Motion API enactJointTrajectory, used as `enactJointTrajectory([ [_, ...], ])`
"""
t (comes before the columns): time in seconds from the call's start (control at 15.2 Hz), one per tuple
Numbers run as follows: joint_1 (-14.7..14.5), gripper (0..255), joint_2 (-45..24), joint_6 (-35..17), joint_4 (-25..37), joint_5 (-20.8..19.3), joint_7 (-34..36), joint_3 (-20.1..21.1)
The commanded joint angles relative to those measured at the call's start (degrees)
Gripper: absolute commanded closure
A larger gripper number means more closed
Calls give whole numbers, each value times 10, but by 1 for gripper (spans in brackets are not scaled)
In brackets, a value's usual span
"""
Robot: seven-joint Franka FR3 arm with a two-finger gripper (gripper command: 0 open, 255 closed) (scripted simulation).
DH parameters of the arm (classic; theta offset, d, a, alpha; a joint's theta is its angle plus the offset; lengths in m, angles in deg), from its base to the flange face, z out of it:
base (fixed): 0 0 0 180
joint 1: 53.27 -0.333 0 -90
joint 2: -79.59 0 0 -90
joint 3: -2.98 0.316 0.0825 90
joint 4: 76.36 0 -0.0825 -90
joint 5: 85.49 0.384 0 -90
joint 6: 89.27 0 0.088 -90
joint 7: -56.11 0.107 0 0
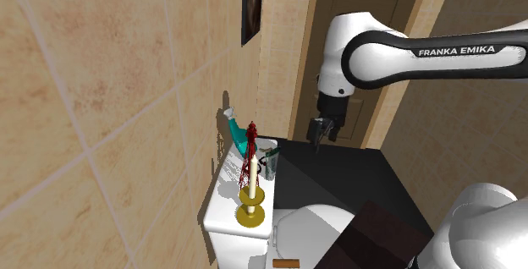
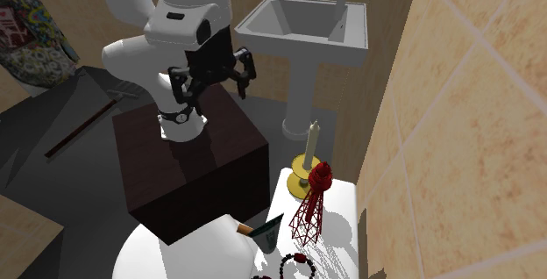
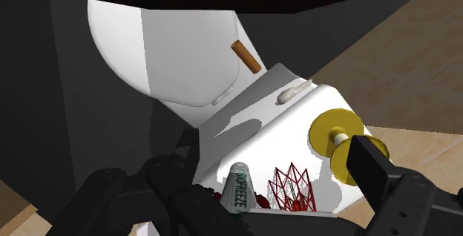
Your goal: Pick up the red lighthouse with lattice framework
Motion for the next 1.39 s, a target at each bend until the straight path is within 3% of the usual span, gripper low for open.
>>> enactJointTrajectory([
  [0.0, 2, 0, -32, -37, 17, 4, 13, 7],
  [0.53, 8, 0, -157, -149, 111, 1, 75, 38],
  [1.06, 11, 0, -283, -226, 240, -34, 145, 60],
  [1.32, 10, 0, -293, -251, 227, -37, 149, 61],
])
